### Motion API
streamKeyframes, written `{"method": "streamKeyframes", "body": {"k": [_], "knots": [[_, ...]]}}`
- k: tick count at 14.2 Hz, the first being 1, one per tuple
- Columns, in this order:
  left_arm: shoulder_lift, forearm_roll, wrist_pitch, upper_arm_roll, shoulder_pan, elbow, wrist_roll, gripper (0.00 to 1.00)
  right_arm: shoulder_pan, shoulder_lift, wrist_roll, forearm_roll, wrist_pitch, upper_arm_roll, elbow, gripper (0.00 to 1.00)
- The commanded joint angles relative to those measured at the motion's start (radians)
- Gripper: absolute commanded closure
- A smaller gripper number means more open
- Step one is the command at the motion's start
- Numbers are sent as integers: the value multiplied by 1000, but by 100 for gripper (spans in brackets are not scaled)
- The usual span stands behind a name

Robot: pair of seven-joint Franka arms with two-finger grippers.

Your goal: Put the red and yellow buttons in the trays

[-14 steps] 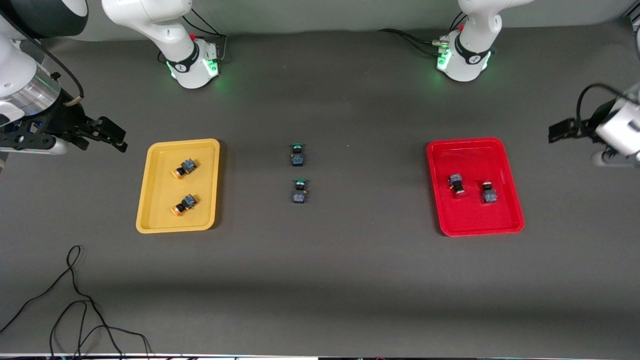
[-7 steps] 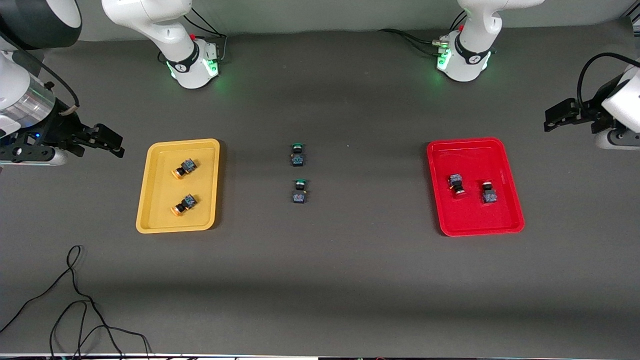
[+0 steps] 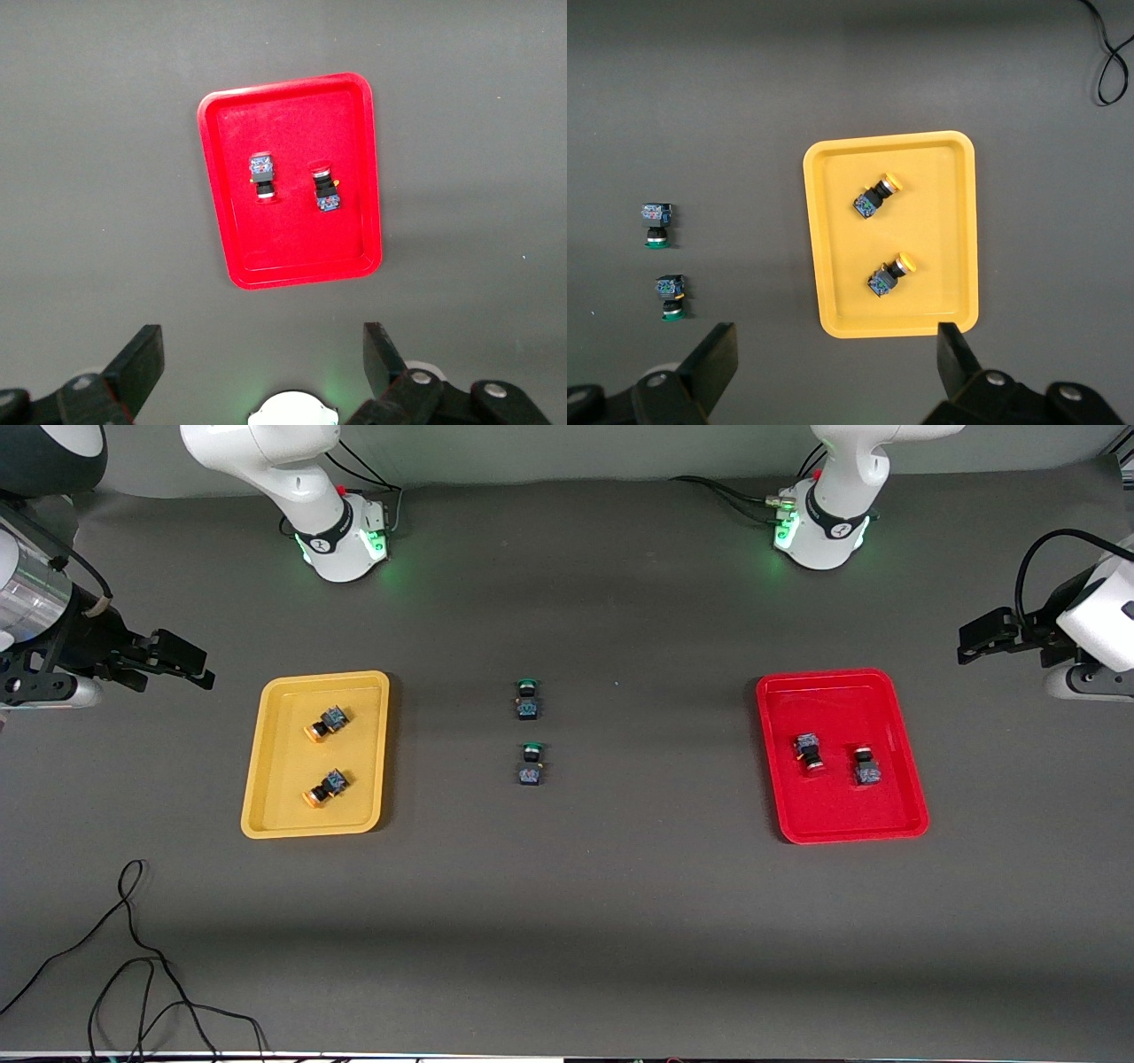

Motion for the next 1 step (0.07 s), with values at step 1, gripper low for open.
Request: {"method": "streamKeyframes", "body": {"k": [1], "knots": [[7, -7, -31, 5, -7, 28, -8, 0, -7, 15, -33, 10, -23, -1, 31, 0]]}}
